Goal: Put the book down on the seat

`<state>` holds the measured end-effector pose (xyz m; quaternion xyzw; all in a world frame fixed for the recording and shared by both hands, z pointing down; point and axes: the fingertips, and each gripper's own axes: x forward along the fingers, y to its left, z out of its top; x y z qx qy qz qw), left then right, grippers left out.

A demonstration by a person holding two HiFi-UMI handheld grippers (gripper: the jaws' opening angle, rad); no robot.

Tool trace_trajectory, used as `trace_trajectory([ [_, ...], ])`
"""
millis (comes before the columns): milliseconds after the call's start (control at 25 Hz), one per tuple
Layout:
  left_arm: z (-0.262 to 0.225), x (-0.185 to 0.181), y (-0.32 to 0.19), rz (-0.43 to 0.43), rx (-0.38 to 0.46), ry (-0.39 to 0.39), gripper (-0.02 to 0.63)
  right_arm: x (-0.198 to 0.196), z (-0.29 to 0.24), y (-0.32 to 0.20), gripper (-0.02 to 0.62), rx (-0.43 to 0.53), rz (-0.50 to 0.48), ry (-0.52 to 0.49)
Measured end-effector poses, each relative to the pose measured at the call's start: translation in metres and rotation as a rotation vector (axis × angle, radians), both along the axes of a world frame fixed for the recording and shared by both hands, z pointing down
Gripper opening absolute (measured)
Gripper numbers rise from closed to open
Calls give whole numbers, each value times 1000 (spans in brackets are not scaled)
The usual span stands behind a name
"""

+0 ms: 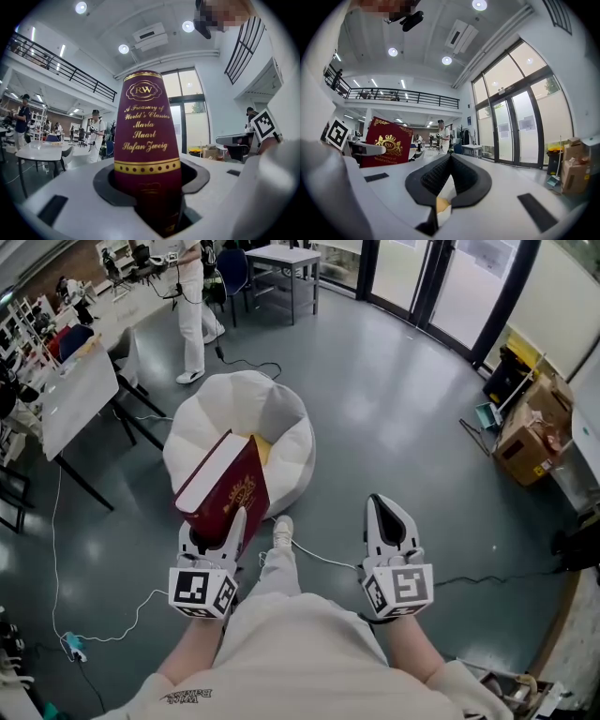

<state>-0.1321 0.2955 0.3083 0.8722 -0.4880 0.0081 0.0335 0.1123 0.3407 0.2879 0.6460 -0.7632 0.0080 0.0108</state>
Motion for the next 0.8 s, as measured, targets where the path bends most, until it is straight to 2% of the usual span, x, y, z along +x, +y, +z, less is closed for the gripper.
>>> trace_trajectory([
  [200, -7, 10, -61, 23, 14, 18, 230, 9, -2, -57, -2, -19, -6, 17],
  [440, -3, 23, -141, 119, 2, 0, 230, 1, 10, -137, -2, -59, -52, -13],
  [800, -18, 18, -278, 147, -28, 14, 230, -11, 4, -277, -2, -102, -79, 7],
])
